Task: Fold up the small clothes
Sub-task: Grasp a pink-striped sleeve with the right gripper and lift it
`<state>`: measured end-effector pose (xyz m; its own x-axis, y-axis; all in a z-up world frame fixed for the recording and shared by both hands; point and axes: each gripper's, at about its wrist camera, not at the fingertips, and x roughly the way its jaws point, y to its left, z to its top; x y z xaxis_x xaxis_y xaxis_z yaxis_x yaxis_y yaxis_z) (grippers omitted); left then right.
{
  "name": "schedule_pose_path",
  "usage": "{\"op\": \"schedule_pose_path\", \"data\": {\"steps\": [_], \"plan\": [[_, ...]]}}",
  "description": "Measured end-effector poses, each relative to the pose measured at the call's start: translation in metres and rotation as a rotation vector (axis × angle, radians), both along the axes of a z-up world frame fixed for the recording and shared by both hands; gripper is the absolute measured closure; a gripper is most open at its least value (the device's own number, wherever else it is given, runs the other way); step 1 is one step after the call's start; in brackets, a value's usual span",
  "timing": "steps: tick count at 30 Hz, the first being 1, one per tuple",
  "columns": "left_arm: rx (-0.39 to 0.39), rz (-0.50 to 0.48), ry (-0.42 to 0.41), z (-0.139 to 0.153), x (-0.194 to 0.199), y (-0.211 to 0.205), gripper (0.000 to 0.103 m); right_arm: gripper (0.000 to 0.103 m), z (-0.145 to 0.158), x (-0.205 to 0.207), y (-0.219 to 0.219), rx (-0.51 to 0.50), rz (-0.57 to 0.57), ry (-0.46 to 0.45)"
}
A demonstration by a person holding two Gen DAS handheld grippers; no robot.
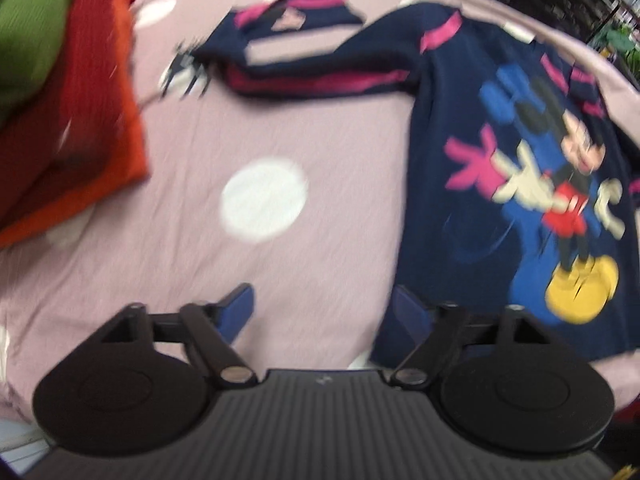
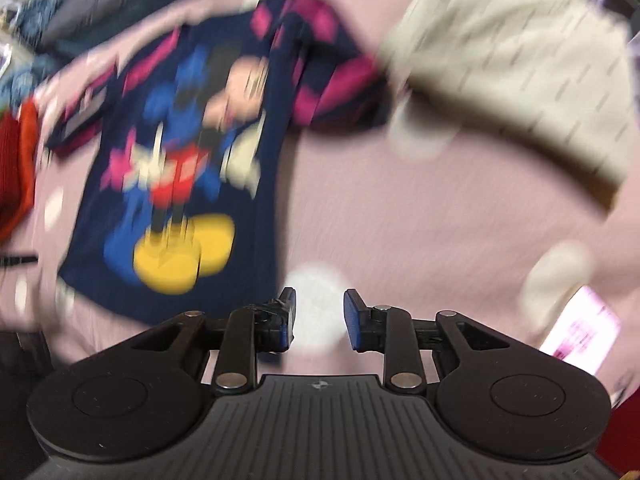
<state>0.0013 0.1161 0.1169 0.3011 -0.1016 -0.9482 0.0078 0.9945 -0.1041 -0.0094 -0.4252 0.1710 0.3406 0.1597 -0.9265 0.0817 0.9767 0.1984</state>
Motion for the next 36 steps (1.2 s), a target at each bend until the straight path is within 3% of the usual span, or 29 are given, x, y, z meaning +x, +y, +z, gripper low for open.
{"op": "schedule_pose_path", "data": {"steps": [5, 8, 10, 15, 19, 22, 27, 28, 29, 30, 31, 36], "plan": [[-0.072, -0.056, -0.057, 0.004, 0.032, -0.059, 0.006, 0.042, 0.034, 0.047, -0.022, 0.029, -0.065, -0.180], [-0.107, -0.102, -0.057, 0.003, 0.039, -0.099, 0.006, 0.030, 0.040, 0.079, -0.026, 0.065, -0.076, -0.225], [-0.137, -0.132, -0.054, 0.002, 0.040, -0.123, 0.004, 0.030, 0.038, 0.102, -0.023, 0.062, -0.070, -0.239], [-0.173, -0.159, -0.037, 0.002, 0.031, -0.154, 0.002, 0.030, 0.007, 0.163, -0.007, 0.075, -0.021, -0.219], [-0.113, -0.157, 0.001, -0.001, 0.018, -0.150, 0.002, 0.030, -0.021, 0.217, -0.011, 0.057, 0.011, -0.186], [-0.066, -0.108, 0.020, -0.003, 0.008, -0.137, 0.002, 0.030, -0.049, 0.254, -0.015, -0.010, 0.040, -0.161], [-0.074, 0.021, 0.072, -0.011, -0.006, -0.113, 0.002, 0.031, -0.095, 0.289, -0.006, -0.126, 0.147, -0.102], [-0.078, 0.037, 0.078, -0.013, -0.007, -0.111, 0.002, 0.034, -0.102, 0.291, -0.004, -0.128, 0.163, -0.091], [-0.081, 0.046, 0.084, -0.015, -0.008, -0.109, 0.002, 0.049, -0.106, 0.290, -0.005, -0.123, 0.168, -0.079], [-0.085, 0.050, 0.088, -0.016, -0.008, -0.109, 0.002, 0.067, -0.107, 0.289, -0.006, -0.101, 0.169, -0.071], [-0.089, 0.047, 0.089, -0.016, -0.008, -0.110, 0.002, 0.099, -0.103, 0.285, -0.008, -0.073, 0.165, -0.082], [-0.089, -0.030, 0.064, -0.013, 0.000, -0.129, 0.002, 0.099, -0.050, 0.254, -0.028, -0.062, 0.133, -0.247]]}}
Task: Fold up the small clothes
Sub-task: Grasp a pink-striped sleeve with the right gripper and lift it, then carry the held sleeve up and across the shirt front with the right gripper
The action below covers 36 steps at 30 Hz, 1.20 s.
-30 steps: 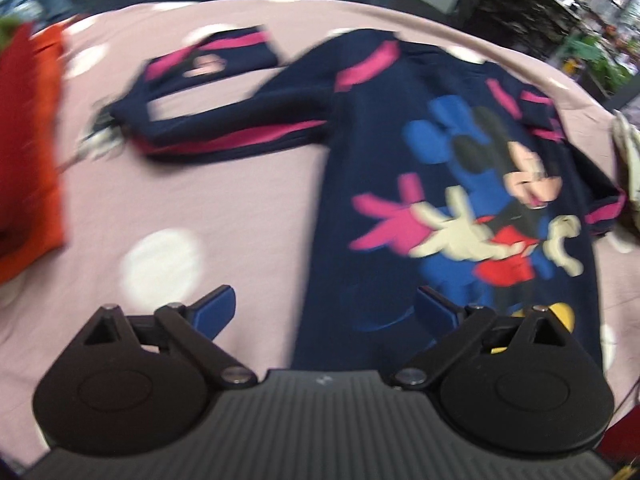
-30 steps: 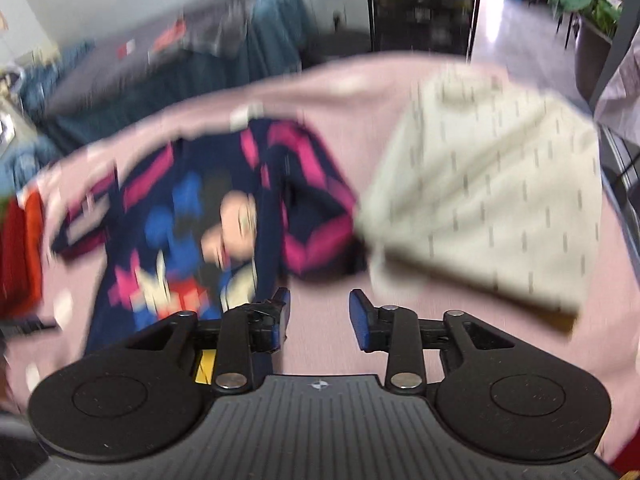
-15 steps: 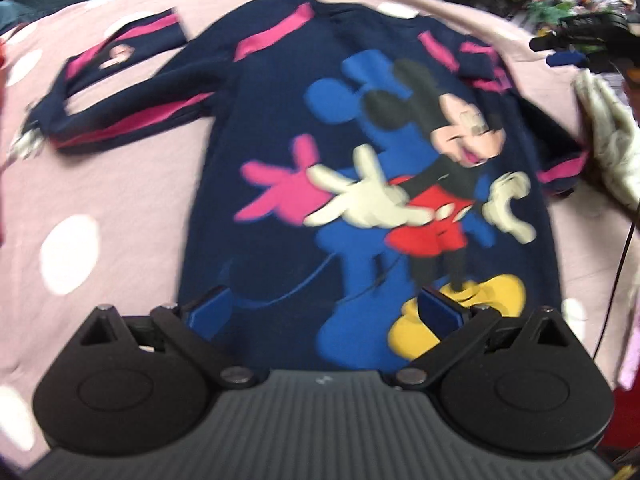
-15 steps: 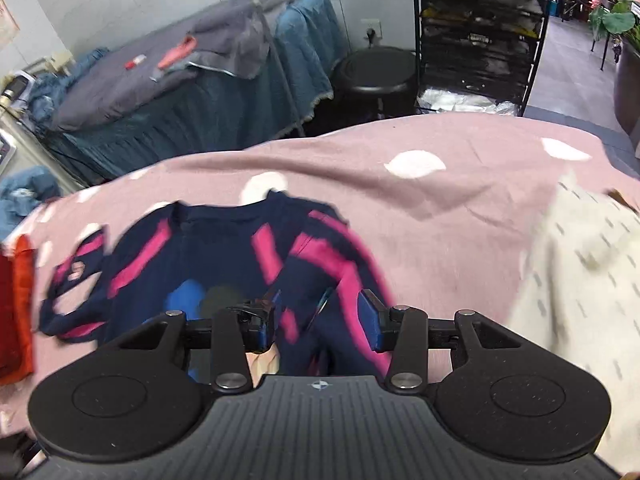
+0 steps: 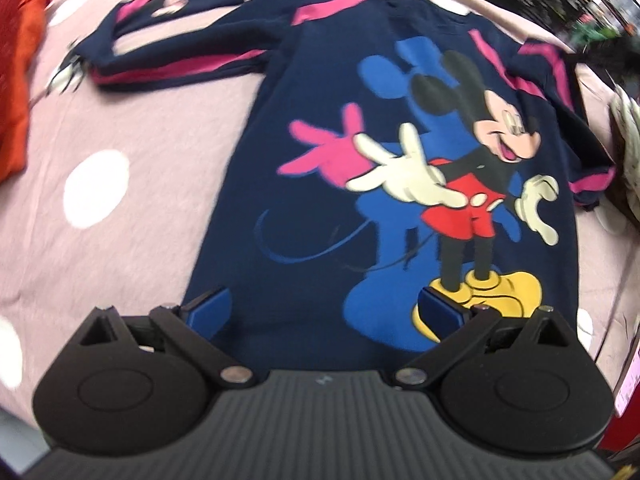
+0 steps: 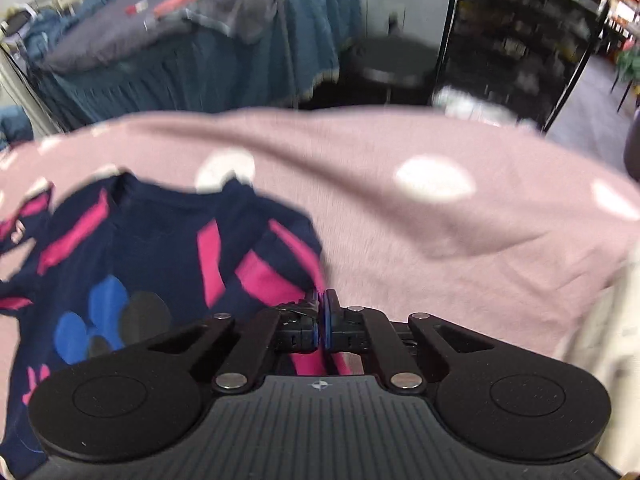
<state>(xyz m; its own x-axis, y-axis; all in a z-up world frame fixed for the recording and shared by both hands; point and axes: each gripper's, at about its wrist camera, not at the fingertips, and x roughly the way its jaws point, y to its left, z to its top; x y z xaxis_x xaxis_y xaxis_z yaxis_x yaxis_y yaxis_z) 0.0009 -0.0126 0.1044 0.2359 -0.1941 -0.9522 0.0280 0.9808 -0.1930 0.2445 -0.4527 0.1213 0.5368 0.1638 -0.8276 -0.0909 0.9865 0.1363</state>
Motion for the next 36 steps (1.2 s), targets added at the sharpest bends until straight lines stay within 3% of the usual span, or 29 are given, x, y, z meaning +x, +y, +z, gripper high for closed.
{"op": "schedule_pose_path", "data": {"steps": [5, 11, 15, 17, 19, 22, 29, 31, 33, 36], "plan": [[-0.004, -0.083, -0.046, 0.008, 0.013, -0.023, 0.002, 0.099, 0.094, -0.040, -0.039, -0.020, -0.081, -0.265], [-0.039, -0.139, -0.070, 0.015, 0.020, -0.037, 0.002, 0.099, 0.206, -0.110, -0.085, 0.092, -0.177, -0.610], [-0.049, -0.181, -0.080, 0.018, 0.019, -0.046, 0.002, 0.099, 0.254, -0.145, -0.096, 0.144, -0.253, -0.761], [-0.052, -0.197, -0.084, 0.019, 0.017, -0.048, 0.002, 0.099, 0.268, -0.154, -0.101, 0.199, -0.281, -0.805], [-0.059, -0.202, -0.089, 0.020, 0.014, -0.048, 0.002, 0.099, 0.277, -0.158, -0.107, 0.186, -0.319, -0.843], [-0.071, -0.199, -0.090, 0.021, 0.010, -0.046, 0.002, 0.099, 0.265, -0.141, -0.114, 0.238, -0.352, -0.777], [-0.062, -0.146, -0.087, 0.022, -0.004, -0.028, 0.001, 0.099, 0.192, -0.095, -0.091, 0.223, -0.388, -0.591], [-0.048, -0.120, -0.089, 0.021, -0.009, -0.018, 0.001, 0.098, 0.178, -0.085, -0.081, 0.272, -0.395, -0.558], [-0.026, -0.081, -0.094, 0.021, -0.015, -0.006, 0.001, 0.098, 0.175, -0.077, -0.049, 0.334, -0.278, -0.537], [0.001, 0.015, -0.113, 0.024, -0.023, 0.020, 0.001, 0.098, 0.176, -0.082, 0.031, 0.387, 0.051, -0.519]]}}
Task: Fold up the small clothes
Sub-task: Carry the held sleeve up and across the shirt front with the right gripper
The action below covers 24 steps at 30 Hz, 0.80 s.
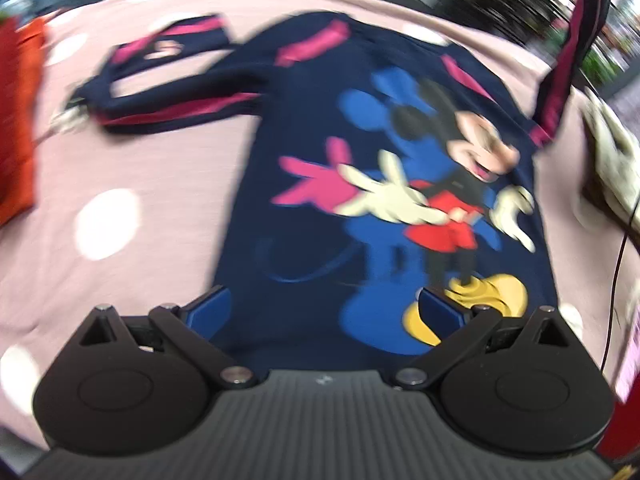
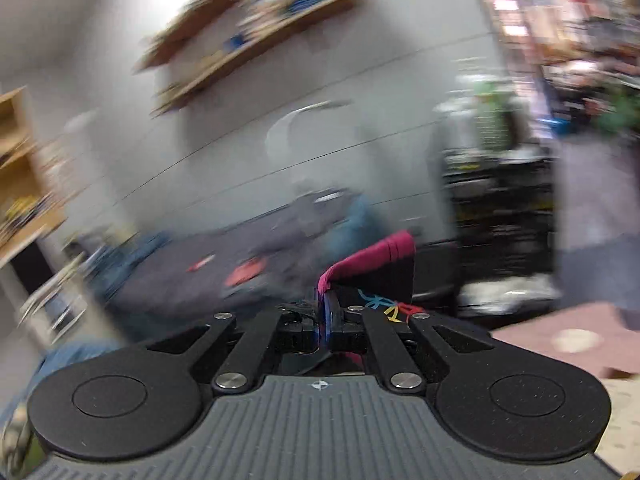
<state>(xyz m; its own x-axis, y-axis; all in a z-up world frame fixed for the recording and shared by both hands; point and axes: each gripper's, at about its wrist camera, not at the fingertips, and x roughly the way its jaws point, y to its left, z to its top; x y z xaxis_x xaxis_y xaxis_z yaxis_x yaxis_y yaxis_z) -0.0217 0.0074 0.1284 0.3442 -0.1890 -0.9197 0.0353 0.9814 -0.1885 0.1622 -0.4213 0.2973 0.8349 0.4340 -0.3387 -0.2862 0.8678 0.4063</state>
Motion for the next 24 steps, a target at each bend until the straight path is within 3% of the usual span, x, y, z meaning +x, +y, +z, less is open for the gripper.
{"op": "schedule_pose_path", "data": {"steps": [3, 6, 10, 13, 16, 20, 24], "plan": [[0.020, 0.119, -0.012, 0.002, -0.006, 0.032, 0.000, 0.098, -0.019, -0.023, 0.082, -0.013, 0.336, 0.054], [0.015, 0.224, 0.021, -0.004, -0.008, 0.065, 0.000, 0.098, -0.072, -0.064, 0.152, -0.077, 0.535, 0.182], [-0.003, 0.296, 0.066, -0.014, -0.010, 0.089, 0.000, 0.094, -0.156, -0.122, 0.216, -0.206, 0.683, 0.359], [-0.004, 0.281, 0.083, -0.021, -0.008, 0.087, 0.000, 0.091, -0.192, -0.152, 0.238, -0.237, 0.772, 0.478], [-0.003, 0.247, 0.088, -0.026, -0.004, 0.077, 0.000, 0.064, -0.202, -0.160, 0.241, -0.268, 0.774, 0.560], [-0.015, 0.184, 0.062, -0.028, 0.005, 0.057, 0.000, 0.058, -0.183, -0.156, 0.218, -0.253, 0.729, 0.523], [-0.007, 0.103, 0.025, -0.028, 0.016, 0.034, 0.006, 0.052, -0.179, -0.137, 0.168, -0.156, 0.507, 0.552]]}}
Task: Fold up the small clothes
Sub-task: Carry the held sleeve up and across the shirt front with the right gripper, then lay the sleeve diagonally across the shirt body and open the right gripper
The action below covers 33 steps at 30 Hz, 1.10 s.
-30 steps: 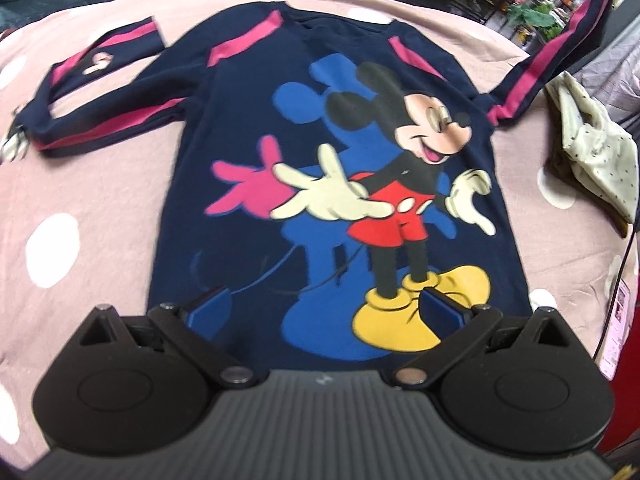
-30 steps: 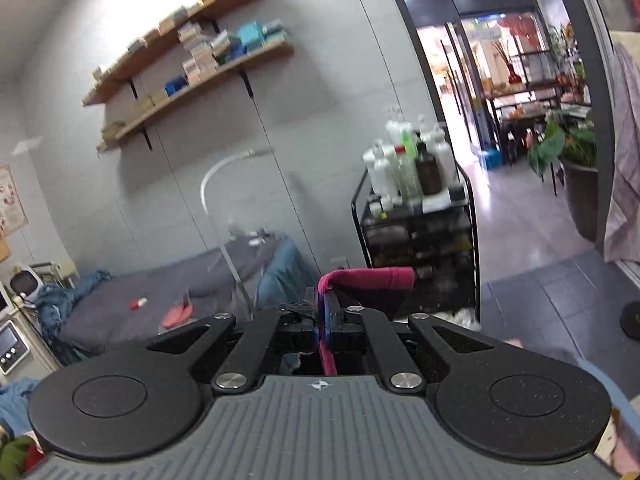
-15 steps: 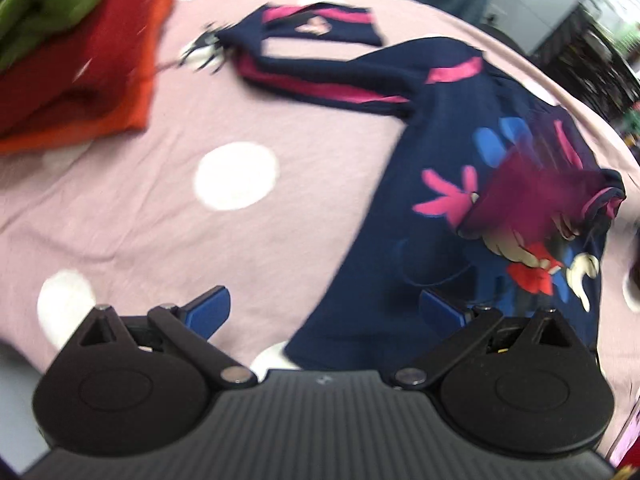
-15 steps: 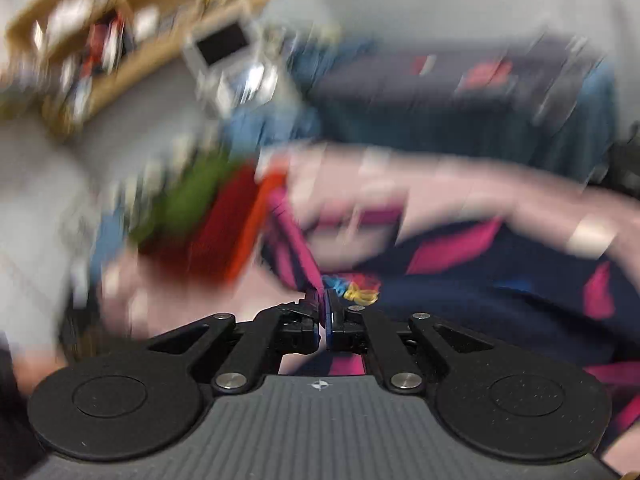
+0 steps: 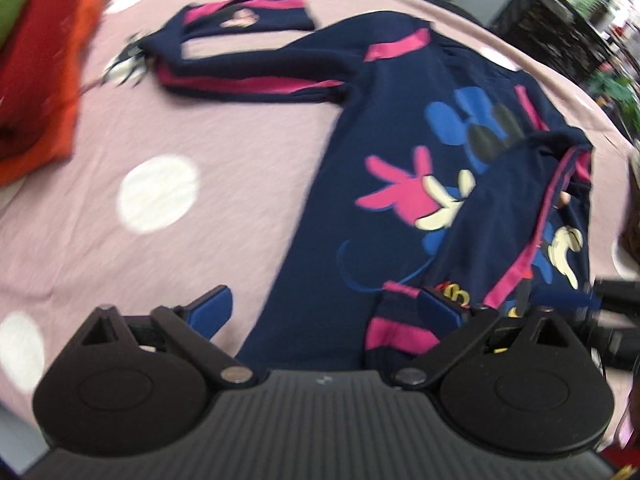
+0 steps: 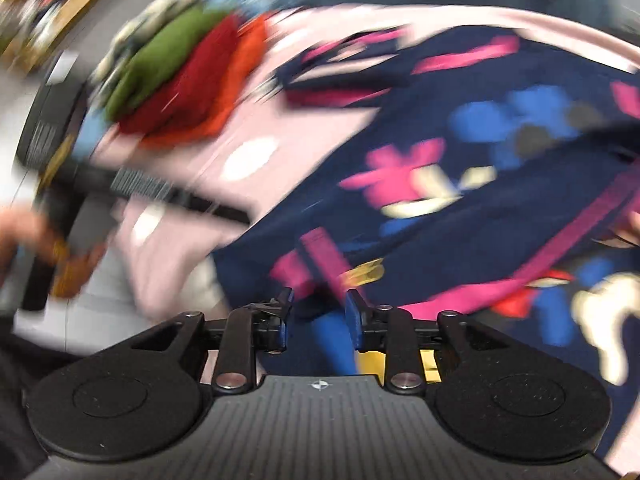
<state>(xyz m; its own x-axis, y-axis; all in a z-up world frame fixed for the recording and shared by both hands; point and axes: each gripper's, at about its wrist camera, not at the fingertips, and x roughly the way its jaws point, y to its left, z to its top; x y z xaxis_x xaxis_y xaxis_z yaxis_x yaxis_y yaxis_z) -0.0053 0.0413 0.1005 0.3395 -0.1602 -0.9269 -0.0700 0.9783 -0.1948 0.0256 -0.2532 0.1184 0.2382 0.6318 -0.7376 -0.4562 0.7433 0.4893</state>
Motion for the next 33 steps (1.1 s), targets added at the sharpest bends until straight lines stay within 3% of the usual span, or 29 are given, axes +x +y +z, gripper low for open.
{"op": "schedule_pose_path", "data": {"steps": [2, 5, 9, 12, 15, 16, 17, 19, 22, 25, 26, 28, 30, 33], "plan": [[0.037, -0.014, -0.006, 0.002, 0.006, -0.007, 0.006, 0.052, 0.001, 0.006, -0.013, 0.006, -0.045, -0.004], [0.054, 0.000, 0.002, 0.005, 0.012, -0.007, 0.005, 0.053, 0.002, 0.016, 0.000, 0.004, 0.011, -0.023], [0.063, 0.039, 0.008, 0.008, 0.012, 0.006, 0.003, 0.053, -0.028, 0.042, 0.026, 0.004, -0.019, 0.096], [0.063, 0.058, 0.022, 0.008, 0.007, 0.017, 0.003, 0.053, -0.041, 0.035, 0.052, -0.089, 0.077, 0.133], [0.053, 0.081, 0.036, 0.004, -0.001, 0.024, 0.002, 0.052, -0.031, 0.003, 0.063, -0.043, 0.254, 0.157], [0.042, 0.086, 0.046, 0.001, -0.004, 0.026, 0.002, 0.048, -0.029, -0.010, 0.064, -0.026, 0.322, 0.176], [0.032, 0.089, 0.058, -0.003, -0.006, 0.026, 0.002, 0.036, -0.029, -0.022, 0.064, -0.018, 0.383, 0.207], [0.012, 0.081, 0.079, -0.010, -0.010, 0.024, 0.002, 0.026, -0.036, -0.040, 0.058, -0.030, 0.437, 0.271], [-0.008, 0.018, 0.089, -0.016, -0.013, 0.011, 0.002, 0.027, -0.046, -0.042, 0.034, -0.037, 0.327, 0.349], [-0.023, -0.090, 0.076, -0.018, -0.012, -0.009, 0.003, 0.027, -0.034, -0.029, 0.001, 0.059, 0.161, 0.342], [-0.030, -0.125, 0.079, -0.020, -0.011, -0.017, 0.005, 0.022, -0.030, -0.024, -0.010, 0.085, 0.103, 0.328], [-0.025, -0.163, 0.107, -0.030, -0.009, -0.030, 0.016, 0.015, -0.023, -0.016, -0.030, 0.111, -0.003, 0.312], [-0.018, -0.169, 0.128, -0.040, -0.007, -0.037, 0.040, 0.014, -0.022, -0.010, -0.042, 0.112, -0.060, 0.303], [-0.001, -0.202, 0.111, -0.043, -0.010, -0.049, 0.054, 0.014, -0.021, -0.011, -0.051, 0.095, -0.094, 0.290]]}}
